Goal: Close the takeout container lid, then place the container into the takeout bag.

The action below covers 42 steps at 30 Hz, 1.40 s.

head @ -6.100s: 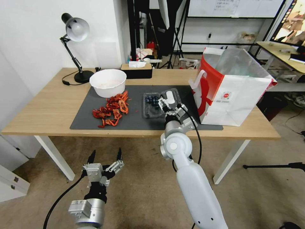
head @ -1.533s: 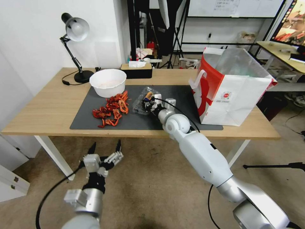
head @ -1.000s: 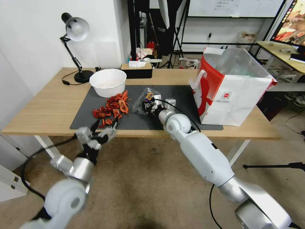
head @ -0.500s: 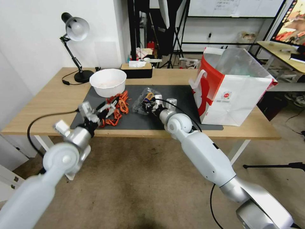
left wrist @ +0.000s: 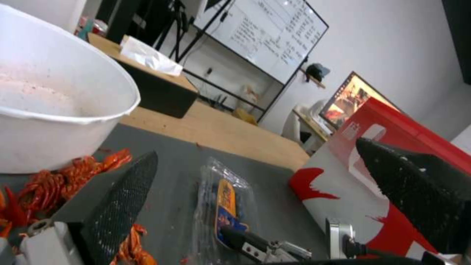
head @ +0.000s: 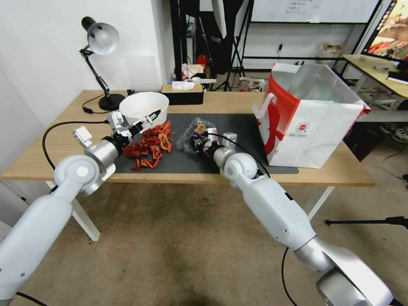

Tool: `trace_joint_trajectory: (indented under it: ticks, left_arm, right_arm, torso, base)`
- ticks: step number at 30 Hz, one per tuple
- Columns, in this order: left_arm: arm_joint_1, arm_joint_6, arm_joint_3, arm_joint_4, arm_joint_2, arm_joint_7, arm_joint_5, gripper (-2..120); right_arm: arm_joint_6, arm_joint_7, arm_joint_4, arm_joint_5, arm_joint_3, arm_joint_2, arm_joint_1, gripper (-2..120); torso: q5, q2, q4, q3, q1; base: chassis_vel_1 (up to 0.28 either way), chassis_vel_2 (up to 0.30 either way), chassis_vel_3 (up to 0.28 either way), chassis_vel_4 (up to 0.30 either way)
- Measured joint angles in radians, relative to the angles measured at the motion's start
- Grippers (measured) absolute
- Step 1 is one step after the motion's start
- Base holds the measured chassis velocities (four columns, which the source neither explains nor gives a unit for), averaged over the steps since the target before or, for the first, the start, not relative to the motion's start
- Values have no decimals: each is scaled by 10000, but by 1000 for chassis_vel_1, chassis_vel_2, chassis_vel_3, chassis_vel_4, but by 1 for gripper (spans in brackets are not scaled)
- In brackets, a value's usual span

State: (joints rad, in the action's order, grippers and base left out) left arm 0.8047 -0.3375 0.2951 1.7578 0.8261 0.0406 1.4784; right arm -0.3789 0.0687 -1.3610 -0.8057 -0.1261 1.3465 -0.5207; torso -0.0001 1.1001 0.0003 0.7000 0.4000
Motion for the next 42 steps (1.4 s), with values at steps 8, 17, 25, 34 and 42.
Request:
trace_joint_trajectory:
  ticks: [8, 17, 25, 34, 42]
  left_arm:
    - [-818, -781, -538, -792, -30, 728, 25, 100]
    - [-1906, -1124, -1633, -1897, 155, 870, -277, 100]
    - [-2807, -1134, -2623, -2839, 633, 842, -572, 100]
    - [-3445, -1044, -3244, -3659, 1056, 830, -990, 100]
    - [-3861, -1023, -3664, -4033, 1203, 921, -1273, 100]
  right_arm:
    - [-6, -28, 90, -15, -159, 129, 118, 0]
    - [-25, -32, 97, -15, -240, 186, 131, 0]
    - [-36, -16, 30, -6, -239, 169, 48, 0]
    - [-74, -16, -58, -10, -236, 108, -24, 0]
    - [-78, -42, -63, 0, -250, 114, -56, 0]
  torso:
    - [0, 0, -2, 0, 0]
    - [2, 0, -6, -1, 1]
    - [1, 0, -2, 0, 1]
    - [3, 0, -3, -1, 1]
    - [2, 0, -3, 0, 0]
  base:
    - [0, 0, 0, 0]
    - [0, 0, 0, 0]
    - [0, 0, 0, 0]
    - [0, 0, 0, 0]
    - [0, 0, 0, 0]
